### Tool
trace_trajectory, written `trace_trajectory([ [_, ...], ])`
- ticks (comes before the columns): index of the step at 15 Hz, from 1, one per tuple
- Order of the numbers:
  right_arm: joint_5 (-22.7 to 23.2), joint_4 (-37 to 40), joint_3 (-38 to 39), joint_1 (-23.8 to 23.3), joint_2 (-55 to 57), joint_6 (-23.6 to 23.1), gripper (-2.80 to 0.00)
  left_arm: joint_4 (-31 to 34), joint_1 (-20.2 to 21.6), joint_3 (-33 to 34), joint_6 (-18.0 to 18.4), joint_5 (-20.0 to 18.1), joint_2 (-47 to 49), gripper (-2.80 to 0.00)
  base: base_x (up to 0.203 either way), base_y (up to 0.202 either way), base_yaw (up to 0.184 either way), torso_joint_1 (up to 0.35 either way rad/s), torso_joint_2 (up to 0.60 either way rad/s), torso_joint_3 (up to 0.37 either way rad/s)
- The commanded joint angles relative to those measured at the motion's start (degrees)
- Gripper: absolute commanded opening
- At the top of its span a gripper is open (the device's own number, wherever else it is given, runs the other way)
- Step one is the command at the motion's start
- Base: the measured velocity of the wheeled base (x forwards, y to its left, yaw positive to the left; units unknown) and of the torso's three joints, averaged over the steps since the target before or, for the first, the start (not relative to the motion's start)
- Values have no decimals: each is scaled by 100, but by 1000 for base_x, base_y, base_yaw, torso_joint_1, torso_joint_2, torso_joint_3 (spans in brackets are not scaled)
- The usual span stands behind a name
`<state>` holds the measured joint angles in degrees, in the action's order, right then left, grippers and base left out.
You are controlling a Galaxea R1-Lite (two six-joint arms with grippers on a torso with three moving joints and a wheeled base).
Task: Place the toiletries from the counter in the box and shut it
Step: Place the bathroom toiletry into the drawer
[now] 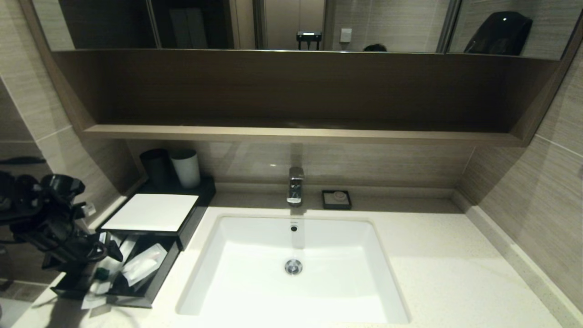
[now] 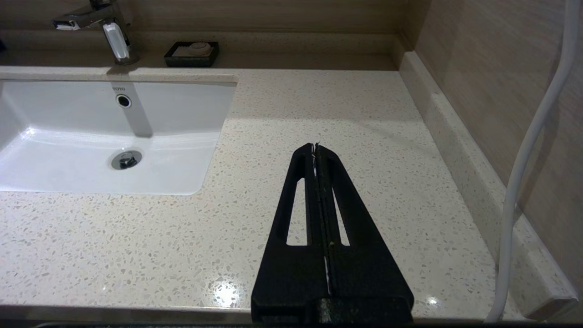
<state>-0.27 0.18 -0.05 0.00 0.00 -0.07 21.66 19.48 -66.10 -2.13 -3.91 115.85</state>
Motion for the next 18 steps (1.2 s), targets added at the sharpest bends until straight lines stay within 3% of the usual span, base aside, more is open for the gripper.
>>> trace_trajectory([
  [1, 0, -1, 1, 0, 0, -1, -280, 14, -39, 27, -66, -13, 51, 0, 0, 0, 0, 0, 0, 0],
  [7, 0, -1, 5, 0, 0, 3, -280, 5, -41, 0, -86, -4, 116, 0, 0, 0, 0, 0, 0, 0],
  [8, 0, -1, 1, 0, 0, -1, -280, -4, -41, 0, -86, -4, 143, -280, 0, 0, 0, 0, 0, 0],
  [18, 0, -1, -4, 9, 0, 0, -280, -1, -60, 3, -63, -10, 71, -280, 0, 0, 0, 0, 0, 0],
])
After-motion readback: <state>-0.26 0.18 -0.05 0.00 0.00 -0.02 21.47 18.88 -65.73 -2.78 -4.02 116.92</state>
